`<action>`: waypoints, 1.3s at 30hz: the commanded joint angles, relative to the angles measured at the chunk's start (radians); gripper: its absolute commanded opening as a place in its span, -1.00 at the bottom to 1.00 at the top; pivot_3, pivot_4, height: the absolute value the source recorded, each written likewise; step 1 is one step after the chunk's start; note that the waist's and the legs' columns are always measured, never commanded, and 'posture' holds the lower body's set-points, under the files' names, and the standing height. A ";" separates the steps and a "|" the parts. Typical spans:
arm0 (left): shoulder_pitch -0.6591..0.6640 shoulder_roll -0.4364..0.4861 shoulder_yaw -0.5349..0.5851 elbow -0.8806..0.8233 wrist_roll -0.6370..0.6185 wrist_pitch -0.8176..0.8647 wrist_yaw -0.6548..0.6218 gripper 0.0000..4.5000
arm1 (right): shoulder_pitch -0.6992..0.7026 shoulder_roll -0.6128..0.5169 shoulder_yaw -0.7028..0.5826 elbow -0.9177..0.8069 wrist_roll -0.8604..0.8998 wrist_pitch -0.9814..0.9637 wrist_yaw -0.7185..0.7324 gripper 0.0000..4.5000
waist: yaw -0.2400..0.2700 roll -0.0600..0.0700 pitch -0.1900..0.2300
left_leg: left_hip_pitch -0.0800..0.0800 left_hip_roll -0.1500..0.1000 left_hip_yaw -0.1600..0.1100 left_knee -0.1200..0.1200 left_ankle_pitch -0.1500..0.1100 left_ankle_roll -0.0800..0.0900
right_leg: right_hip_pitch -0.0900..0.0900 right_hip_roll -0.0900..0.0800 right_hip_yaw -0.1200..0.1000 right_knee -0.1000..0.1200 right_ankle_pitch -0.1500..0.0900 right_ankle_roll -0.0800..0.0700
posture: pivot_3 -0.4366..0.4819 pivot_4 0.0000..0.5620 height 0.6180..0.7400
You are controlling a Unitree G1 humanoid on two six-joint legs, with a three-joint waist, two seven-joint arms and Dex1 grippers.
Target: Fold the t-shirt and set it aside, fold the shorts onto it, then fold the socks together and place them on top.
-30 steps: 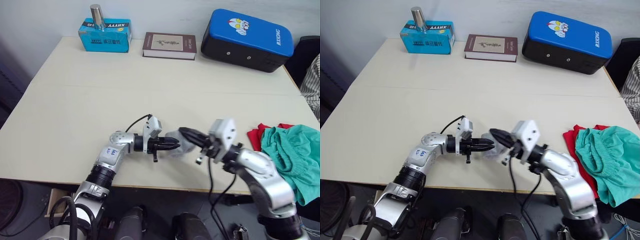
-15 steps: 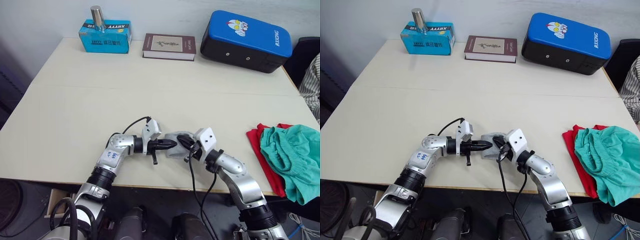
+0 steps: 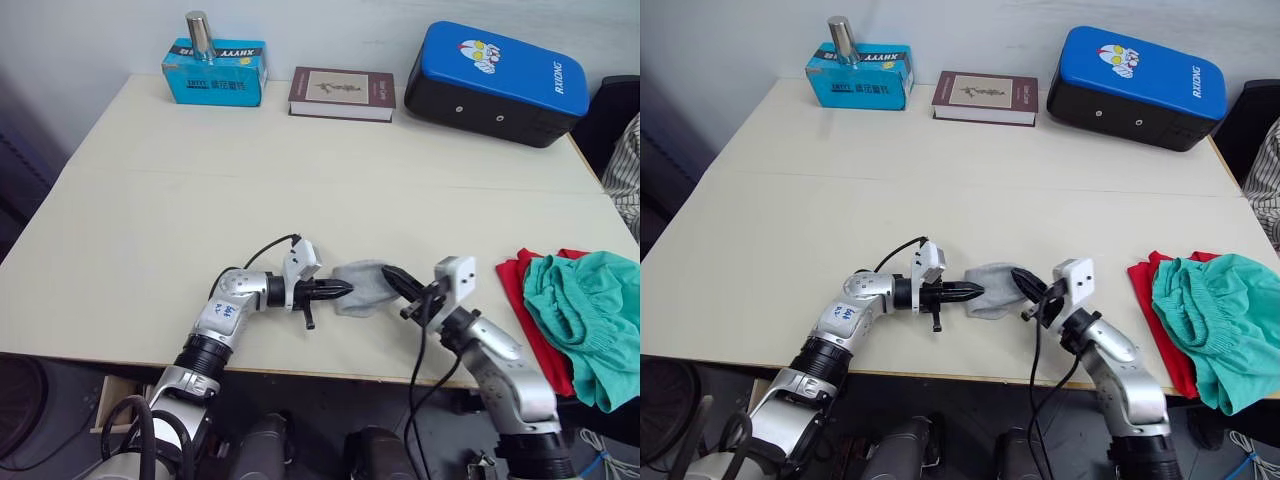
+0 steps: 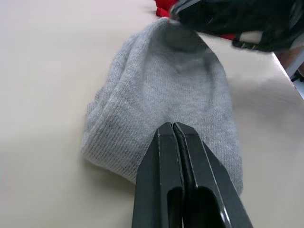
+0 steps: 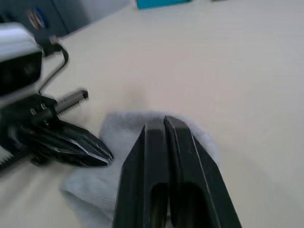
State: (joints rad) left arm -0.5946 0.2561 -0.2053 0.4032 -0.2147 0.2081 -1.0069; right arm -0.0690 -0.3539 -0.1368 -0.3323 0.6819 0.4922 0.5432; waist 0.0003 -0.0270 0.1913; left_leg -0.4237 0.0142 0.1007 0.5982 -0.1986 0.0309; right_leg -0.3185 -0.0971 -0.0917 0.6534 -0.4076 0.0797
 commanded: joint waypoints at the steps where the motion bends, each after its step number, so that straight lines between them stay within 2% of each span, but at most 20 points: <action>1: -0.015 0.006 0.014 -0.041 -0.016 -0.007 -0.022 -1.00 | 0.024 -0.104 -0.160 -0.115 0.277 0.219 -0.053 -0.47 | -0.001 0.000 0.000 | 0.000 0.000 0.000 0.000 0.000 0.001 | 0.000 0.000 0.000 0.000 0.000 0.000 | -0.05 -0.47 1.00; 4: -0.033 0.008 0.024 -0.069 -0.035 0.000 -0.042 -1.00 | 0.052 -0.244 -0.241 -0.079 0.492 0.450 -0.116 -0.03 | -0.001 0.001 0.001 | -0.001 0.000 0.000 0.000 -0.002 0.002 | 0.000 0.000 0.000 -0.002 0.000 0.000 | -0.05 -0.47 1.00; 7: -0.055 -0.004 0.034 -0.074 -0.047 0.014 -0.038 -1.00 | 0.072 -0.357 -0.247 0.014 0.781 0.652 -0.215 0.42 | -0.001 0.001 0.001 | -0.003 0.000 -0.001 0.000 -0.001 0.003 | -0.001 0.000 -0.001 -0.002 0.000 0.000 | -0.05 -0.47 1.00; 10: -0.074 -0.016 0.019 -0.050 -0.013 -0.021 -0.022 -1.00 | 0.035 -0.374 -0.161 0.104 0.935 0.723 -0.360 0.90 | -0.005 0.001 0.001 | -0.004 0.000 -0.001 0.000 -0.001 0.003 | -0.002 0.000 -0.002 -0.002 0.000 0.000 | -0.05 -0.47 1.00; 11: -0.076 -0.020 0.014 -0.039 0.000 -0.030 -0.014 -1.00 | 0.007 -0.362 -0.121 0.133 0.969 0.731 -0.419 1.00 | -0.006 0.001 0.001 | -0.004 0.000 -0.001 0.000 -0.001 0.003 | -0.001 0.000 -0.004 -0.002 0.000 0.000 | -0.05 -0.47 1.00; 16: -0.071 -0.022 -0.002 -0.005 0.038 -0.050 0.012 -1.00 | -0.104 -0.265 0.002 0.225 1.056 0.709 -0.606 1.00 | -0.010 0.000 0.001 | -0.005 0.002 -0.001 0.003 0.000 0.002 | -0.002 -0.001 -0.011 0.000 0.000 0.000 | -0.05 -0.47 1.00; 20: -0.060 -0.012 -0.009 0.014 0.065 -0.062 0.029 -1.00 | -0.189 -0.157 0.059 0.297 1.024 0.668 -0.694 1.00 | -0.012 0.000 0.001 | -0.005 0.002 -0.001 0.003 0.000 0.002 | -0.002 0.000 -0.011 0.001 0.000 0.000 | -0.05 -0.47 1.00; 23: -0.046 -0.002 -0.009 0.014 0.082 -0.075 0.040 -1.00 | -0.237 -0.053 0.077 0.353 0.949 0.616 -0.750 0.73 | -0.027 -0.001 0.000 | -0.004 0.003 -0.001 0.003 0.000 0.002 | -0.003 0.000 -0.012 0.001 0.000 0.000 | -0.05 -0.47 1.00; 30: -0.021 -0.010 0.017 0.005 0.054 -0.047 0.053 -1.00 | -0.280 0.077 0.032 0.410 0.836 0.545 -0.757 -0.40 | -0.033 -0.001 0.000 | -0.003 0.004 -0.001 0.001 0.000 0.002 | -0.004 0.000 -0.011 0.003 0.000 0.000 | -0.05 -0.47 1.00; 34: -0.012 -0.002 0.030 0.011 0.052 -0.044 0.050 -1.00 | -0.277 0.091 -0.008 0.403 0.840 0.548 -0.751 -0.91 | -0.032 -0.006 -0.004 | 0.000 0.005 -0.001 0.000 0.000 0.002 | -0.002 0.000 -0.011 0.003 0.001 -0.001 | -0.05 -0.47 1.00; 35: -0.010 0.001 0.036 0.013 0.050 -0.048 0.049 -1.00 | -0.271 0.088 -0.016 0.394 0.845 0.553 -0.744 -0.97 | -0.031 -0.007 -0.004 | 0.000 0.005 -0.001 0.000 0.000 0.002 | -0.002 0.000 -0.011 0.003 0.001 -0.001 | -0.05 -0.47 1.00; 39: -0.001 0.002 0.070 0.009 0.014 -0.058 0.033 -1.00 | -0.231 0.082 -0.050 0.333 0.882 0.557 -0.722 -0.98 | -0.027 -0.006 -0.004 | -0.001 0.005 0.000 -0.001 -0.001 0.002 | -0.002 0.000 -0.010 0.001 0.001 -0.001 | -0.05 -0.47 1.00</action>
State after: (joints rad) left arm -0.6137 0.2517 -0.1551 0.4118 -0.1828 0.1511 -0.9641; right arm -0.3357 -0.2709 -0.1658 0.0033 1.5655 1.0483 -0.1834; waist -0.0269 -0.0333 0.1873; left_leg -0.4248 0.0188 0.1002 0.5973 -0.1992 0.0330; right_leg -0.3211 -0.0974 -0.1019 0.6545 -0.4069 0.0784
